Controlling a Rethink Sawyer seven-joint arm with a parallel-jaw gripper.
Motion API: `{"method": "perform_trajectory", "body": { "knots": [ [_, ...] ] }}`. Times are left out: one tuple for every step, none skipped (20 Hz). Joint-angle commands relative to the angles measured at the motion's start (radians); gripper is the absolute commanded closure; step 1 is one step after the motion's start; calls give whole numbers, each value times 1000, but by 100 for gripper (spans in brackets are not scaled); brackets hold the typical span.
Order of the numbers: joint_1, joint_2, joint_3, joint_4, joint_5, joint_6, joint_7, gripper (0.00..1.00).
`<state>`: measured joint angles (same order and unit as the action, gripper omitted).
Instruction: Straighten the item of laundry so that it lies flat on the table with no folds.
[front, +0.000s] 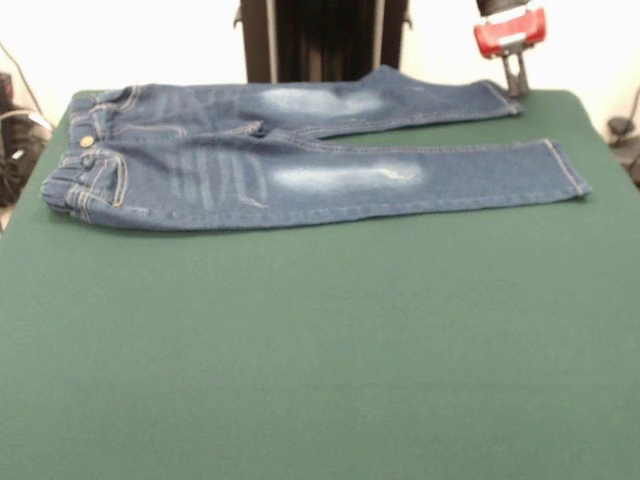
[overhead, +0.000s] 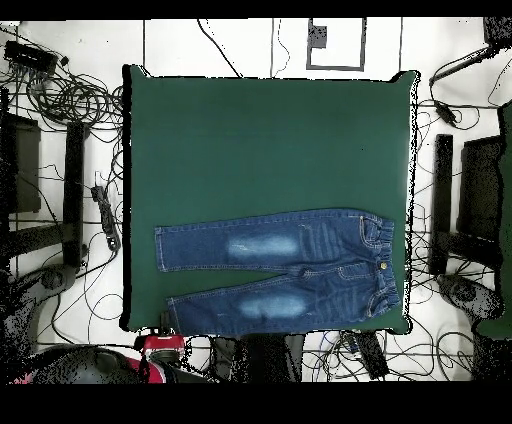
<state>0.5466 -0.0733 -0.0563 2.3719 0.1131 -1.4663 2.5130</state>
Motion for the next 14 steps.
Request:
{"method": "perform_trajectory", "body": {
  "knots": [
    [30, 166, 142, 269, 21, 331, 210, 100],
    [38, 162, 144, 272, 30, 325, 211, 100],
    [49, 156, 148, 277, 42, 322, 209, 100],
    [62, 148, 149, 282, 54, 319, 200, 100],
    [65, 147, 146, 281, 50, 318, 196, 100],
    [68, 147, 142, 281, 45, 317, 192, 100],
    [77, 143, 137, 281, 44, 315, 185, 100],
    [86, 140, 131, 281, 43, 312, 178, 100],
    [88, 139, 128, 281, 38, 315, 177, 100],
    [90, 138, 123, 280, 33, 317, 175, 100],
    [95, 136, 120, 280, 33, 319, 171, 100],
    [101, 133, 116, 280, 33, 320, 167, 100],
    [106, 132, 112, 279, 33, 320, 164, 100],
    [110, 133, 108, 277, 31, 318, 162, 100]
  ]
}}
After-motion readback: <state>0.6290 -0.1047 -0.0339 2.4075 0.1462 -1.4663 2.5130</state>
